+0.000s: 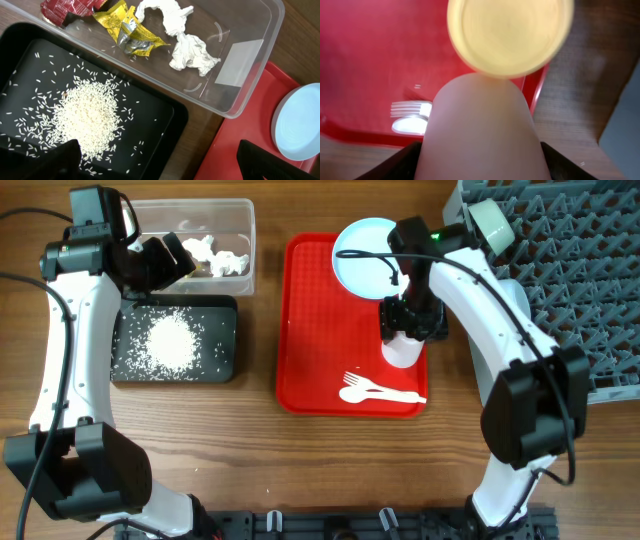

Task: Sort waste into correct bins and load items into the dishwasher rack
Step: 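Carry the pink cup to the rack and set it down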

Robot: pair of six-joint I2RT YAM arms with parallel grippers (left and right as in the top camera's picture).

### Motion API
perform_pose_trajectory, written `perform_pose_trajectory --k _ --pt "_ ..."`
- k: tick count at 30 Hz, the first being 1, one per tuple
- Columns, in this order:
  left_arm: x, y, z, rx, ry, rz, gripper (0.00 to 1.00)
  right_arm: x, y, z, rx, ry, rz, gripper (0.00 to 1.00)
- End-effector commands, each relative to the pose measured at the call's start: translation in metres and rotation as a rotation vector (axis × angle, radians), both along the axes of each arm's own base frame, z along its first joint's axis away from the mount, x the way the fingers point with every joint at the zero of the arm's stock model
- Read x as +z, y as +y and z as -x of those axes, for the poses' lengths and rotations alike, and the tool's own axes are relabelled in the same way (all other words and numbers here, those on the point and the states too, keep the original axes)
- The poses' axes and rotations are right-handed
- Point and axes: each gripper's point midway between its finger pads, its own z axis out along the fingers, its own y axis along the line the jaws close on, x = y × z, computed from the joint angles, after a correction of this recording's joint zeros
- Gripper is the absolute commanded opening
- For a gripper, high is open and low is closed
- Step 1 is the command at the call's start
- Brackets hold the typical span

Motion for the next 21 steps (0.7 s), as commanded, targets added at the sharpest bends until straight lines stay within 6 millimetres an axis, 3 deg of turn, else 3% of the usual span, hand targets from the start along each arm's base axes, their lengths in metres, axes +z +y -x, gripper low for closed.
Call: perform_pose_trajectory --k 1,5,9,15,21 --pt "0.002 0.000 -0.001 0.008 -0.006 0.008 1.00 0.052 -0.008 -0.004 -0.003 -0.121 -0.058 0.46" --pt "0.002 0.000 -0.001 0.009 -0.006 0.008 1.00 0.085 -0.045 0.000 -0.080 -0.196 -0.069 0.46" --pt "0.002 0.000 -0.001 0.008 -0.006 0.008 1.00 0.113 -0.106 0.005 -0.229 -0.279 -0.055 0.45" --pt "0.002 0.000 -0.001 0.008 -0.006 0.008 1.00 0.117 -0.197 0.013 -0.481 -0.308 -0.002 0.45" --pt "0.002 0.000 -0.001 0.008 -0.006 0.008 1.00 0.114 -0.265 0.030 -0.691 -0.321 0.036 0.42"
